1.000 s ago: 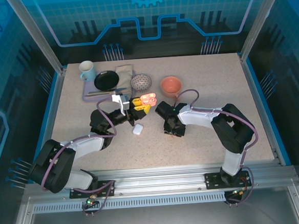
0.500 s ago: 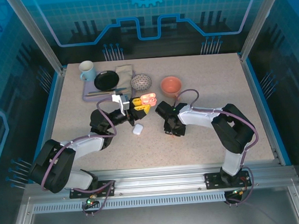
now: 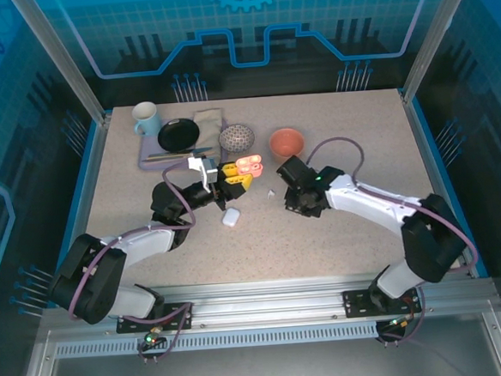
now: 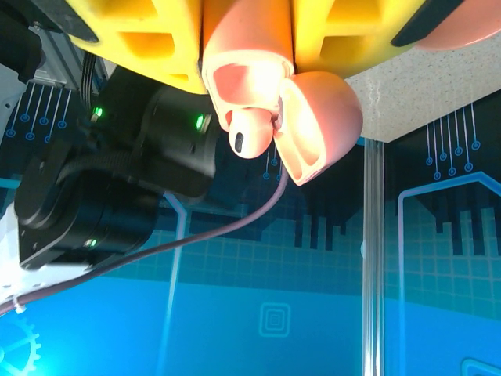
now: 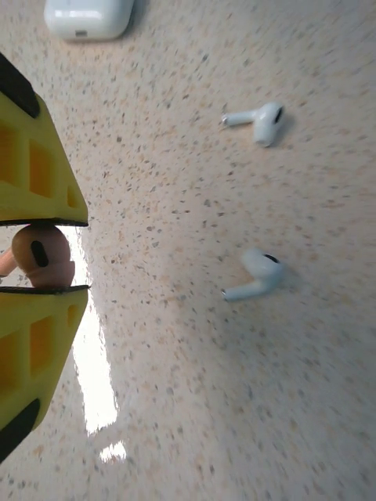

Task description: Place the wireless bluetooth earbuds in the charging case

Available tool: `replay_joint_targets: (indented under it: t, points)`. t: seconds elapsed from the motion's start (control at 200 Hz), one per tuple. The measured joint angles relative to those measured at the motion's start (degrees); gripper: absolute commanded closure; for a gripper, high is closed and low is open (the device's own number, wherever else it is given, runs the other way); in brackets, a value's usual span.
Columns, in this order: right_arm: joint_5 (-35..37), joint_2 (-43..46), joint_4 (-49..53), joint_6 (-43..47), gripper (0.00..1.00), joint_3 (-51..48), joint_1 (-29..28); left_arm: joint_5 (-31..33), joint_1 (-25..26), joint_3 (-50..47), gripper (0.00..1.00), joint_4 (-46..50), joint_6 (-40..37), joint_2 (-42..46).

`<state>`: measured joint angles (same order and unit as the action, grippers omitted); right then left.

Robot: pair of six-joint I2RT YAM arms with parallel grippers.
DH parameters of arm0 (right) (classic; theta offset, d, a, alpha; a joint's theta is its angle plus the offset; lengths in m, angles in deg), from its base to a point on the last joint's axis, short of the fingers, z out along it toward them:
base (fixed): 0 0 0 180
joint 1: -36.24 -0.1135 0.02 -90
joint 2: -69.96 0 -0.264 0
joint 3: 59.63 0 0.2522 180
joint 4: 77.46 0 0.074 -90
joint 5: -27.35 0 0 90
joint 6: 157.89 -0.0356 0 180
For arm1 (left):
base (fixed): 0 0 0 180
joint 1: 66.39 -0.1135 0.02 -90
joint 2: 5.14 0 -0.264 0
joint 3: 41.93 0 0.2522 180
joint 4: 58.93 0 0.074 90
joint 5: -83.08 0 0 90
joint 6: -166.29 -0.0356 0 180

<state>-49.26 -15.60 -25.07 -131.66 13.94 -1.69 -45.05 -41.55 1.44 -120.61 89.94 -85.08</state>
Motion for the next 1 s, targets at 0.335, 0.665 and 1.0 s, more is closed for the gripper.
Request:
replay_joint_targets:
  t: [0.335, 0.665, 1.0]
  points:
    - [2.6, 17.1, 3.8, 4.9, 0.76, 1.7, 5.4, 0.0, 0.0, 0.9, 1.0, 0.6, 0.0, -1.1]
    - [2.8, 20.9, -0.9, 13.7, 0.76, 16.5, 5.4, -0.2, 0.9, 4.1, 1.0, 1.9, 0.5, -3.2]
    - [1.4, 14.4, -16.7, 20.8, 0.76, 19.6, -4.1, -0.2, 2.6, 8.3, 1.0, 2.8, 1.1, -6.4]
